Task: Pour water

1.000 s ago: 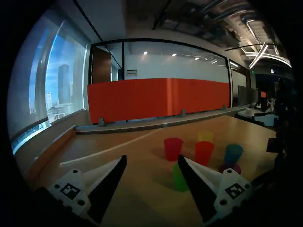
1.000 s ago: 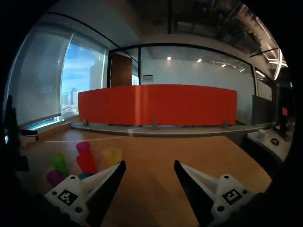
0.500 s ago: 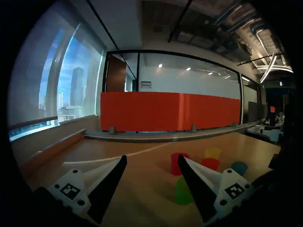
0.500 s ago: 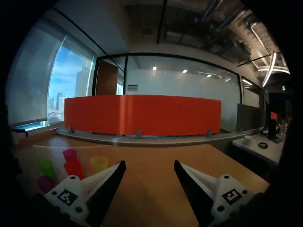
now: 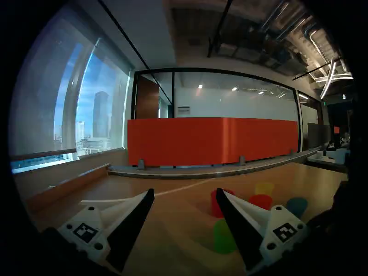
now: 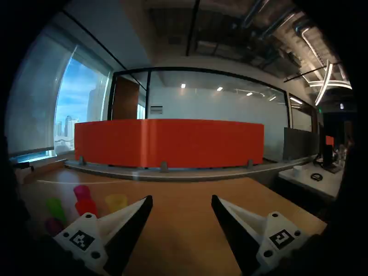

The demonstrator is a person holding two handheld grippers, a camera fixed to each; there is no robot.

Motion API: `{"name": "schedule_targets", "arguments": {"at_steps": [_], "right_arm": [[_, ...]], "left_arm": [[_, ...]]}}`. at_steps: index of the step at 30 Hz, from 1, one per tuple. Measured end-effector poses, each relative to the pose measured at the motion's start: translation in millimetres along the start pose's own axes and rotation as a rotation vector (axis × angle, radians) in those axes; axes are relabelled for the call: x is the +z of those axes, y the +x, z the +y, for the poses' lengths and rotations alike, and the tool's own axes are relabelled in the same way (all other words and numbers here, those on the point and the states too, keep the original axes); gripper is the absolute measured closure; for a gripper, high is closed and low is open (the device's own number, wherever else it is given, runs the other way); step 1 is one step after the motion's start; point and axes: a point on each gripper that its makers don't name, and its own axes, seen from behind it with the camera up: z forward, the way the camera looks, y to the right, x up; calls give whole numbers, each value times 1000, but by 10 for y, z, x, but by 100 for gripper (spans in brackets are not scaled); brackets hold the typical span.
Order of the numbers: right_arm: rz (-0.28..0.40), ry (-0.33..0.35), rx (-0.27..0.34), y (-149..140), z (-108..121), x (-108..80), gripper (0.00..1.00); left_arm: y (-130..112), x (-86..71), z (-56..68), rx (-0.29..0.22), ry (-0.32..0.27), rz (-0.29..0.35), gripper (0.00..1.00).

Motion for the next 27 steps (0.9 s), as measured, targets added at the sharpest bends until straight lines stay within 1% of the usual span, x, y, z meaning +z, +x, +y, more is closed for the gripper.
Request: {"name": "schedule_targets", "arguments": {"at_steps": [5, 9, 14, 18, 27], "right_arm": [[-15, -36, -45, -81, 88, -28, 1], [-22, -57, -51, -134, 144, -50, 1], [-15, -66, -17, -132, 191, -69, 1], [-12, -62, 4, -110, 188, -79, 1], [-6, -59, 5, -46, 141, -74, 1]], "left_arm": [[-54, 14, -22, 0, 12, 12, 0], [-130, 25, -69, 10, 20, 14, 0], [-255, 33, -111, 25, 26, 12, 0], [-330, 47, -152, 27, 30, 8, 0], [-451, 75, -277, 4, 39, 0, 0]]}}
